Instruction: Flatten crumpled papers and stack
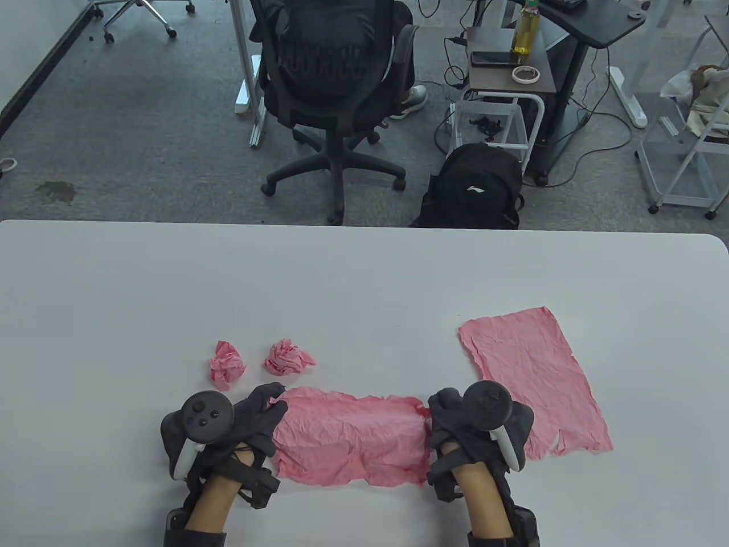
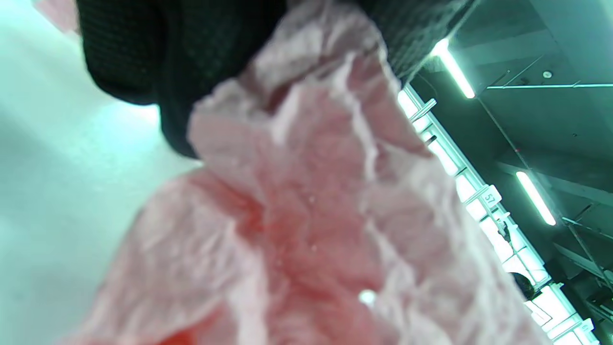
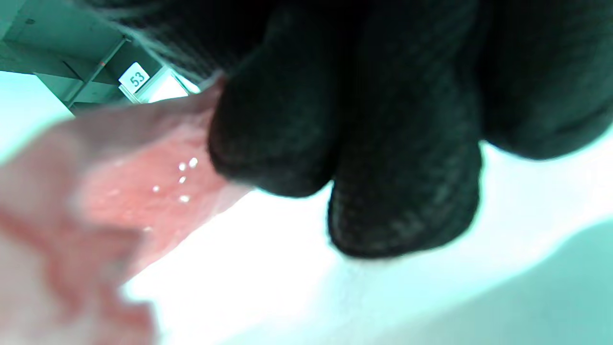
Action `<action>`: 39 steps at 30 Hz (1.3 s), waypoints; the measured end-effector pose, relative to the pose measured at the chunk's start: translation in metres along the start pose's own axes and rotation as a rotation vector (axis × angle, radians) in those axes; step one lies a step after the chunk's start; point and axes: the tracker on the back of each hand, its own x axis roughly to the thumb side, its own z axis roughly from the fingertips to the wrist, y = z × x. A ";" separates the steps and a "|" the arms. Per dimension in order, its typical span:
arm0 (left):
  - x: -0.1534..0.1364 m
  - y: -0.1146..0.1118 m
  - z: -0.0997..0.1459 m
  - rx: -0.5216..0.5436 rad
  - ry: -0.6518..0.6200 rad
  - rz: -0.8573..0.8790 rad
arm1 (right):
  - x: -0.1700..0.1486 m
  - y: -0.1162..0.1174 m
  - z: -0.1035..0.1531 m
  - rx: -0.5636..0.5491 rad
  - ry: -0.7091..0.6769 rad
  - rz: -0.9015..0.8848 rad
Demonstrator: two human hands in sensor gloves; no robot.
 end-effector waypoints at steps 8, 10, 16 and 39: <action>0.027 -0.004 0.009 0.048 -0.171 -0.382 | 0.035 -0.011 0.019 -0.189 -0.223 0.114; 0.036 -0.012 0.007 -0.049 -0.279 -0.421 | 0.051 -0.010 0.026 -0.209 -0.320 0.154; 0.038 -0.060 0.003 -0.491 -0.265 -0.628 | 0.086 0.023 0.042 -0.049 -0.567 0.217; 0.030 -0.073 0.010 -0.767 -0.154 -0.581 | 0.012 0.040 0.000 0.331 0.026 0.397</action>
